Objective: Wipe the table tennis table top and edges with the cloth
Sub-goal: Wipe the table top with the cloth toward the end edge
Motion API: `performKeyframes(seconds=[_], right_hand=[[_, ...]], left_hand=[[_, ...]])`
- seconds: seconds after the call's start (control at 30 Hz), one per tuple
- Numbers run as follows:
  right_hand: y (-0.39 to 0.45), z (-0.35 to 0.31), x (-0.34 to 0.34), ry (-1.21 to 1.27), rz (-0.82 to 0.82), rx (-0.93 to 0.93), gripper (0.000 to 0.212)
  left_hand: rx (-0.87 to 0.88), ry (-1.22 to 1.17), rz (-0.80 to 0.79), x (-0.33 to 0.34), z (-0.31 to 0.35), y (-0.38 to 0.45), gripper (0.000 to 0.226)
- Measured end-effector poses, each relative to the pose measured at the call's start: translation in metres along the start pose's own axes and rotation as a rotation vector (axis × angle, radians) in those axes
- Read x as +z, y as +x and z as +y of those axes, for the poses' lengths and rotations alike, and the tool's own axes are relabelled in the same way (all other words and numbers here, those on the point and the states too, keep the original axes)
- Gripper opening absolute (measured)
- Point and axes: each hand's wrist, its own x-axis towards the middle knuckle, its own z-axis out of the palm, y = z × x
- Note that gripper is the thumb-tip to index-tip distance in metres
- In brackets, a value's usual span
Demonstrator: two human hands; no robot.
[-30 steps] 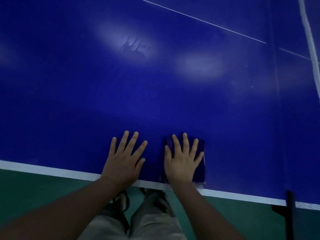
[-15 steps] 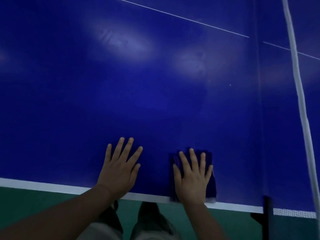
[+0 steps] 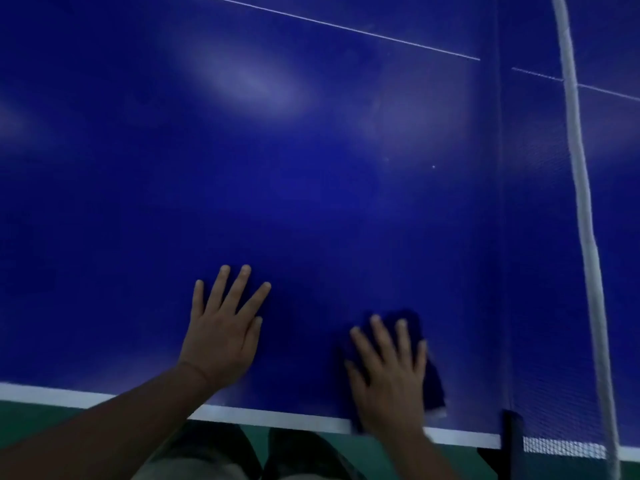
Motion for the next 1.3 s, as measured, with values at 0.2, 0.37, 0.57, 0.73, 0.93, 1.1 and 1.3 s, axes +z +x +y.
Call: performKeyframes(seconds=[0.2, 0.37, 0.57, 0.73, 0.93, 1.1, 1.3], right_hand=[[0.127, -0.032, -0.02, 0.124, 0.057, 0.259, 0.057], [0.072, -0.076, -0.006, 0.063, 0.023, -0.153, 0.05], [0.051, -0.006, -0.01, 0.043, -0.007, -0.097, 0.052], [0.146, 0.002, -0.033, 0.107, 0.025, 0.186, 0.053], [0.252, -0.044, -0.045, 0.148, 0.038, 0.227, 0.054], [0.183, -0.025, -0.035, 0.082, 0.005, -0.112, 0.049], [0.237, 0.016, -0.051, 0.263, 0.13, 0.358, 0.046]], left_hand=[[-0.04, 0.02, 0.001, 0.0, 0.011, 0.017, 0.055], [-0.028, 0.02, -0.008, -0.005, 0.014, 0.037, 0.055], [0.008, 0.023, -0.029, -0.012, 0.007, 0.061, 0.055], [0.031, 0.023, -0.052, -0.02, 0.002, 0.09, 0.055], [0.055, 0.025, -0.066, -0.032, -0.004, 0.14, 0.057], [0.077, 0.033, -0.069, -0.046, -0.011, 0.183, 0.062], [0.107, 0.025, -0.068, -0.054, -0.012, 0.217, 0.061]])
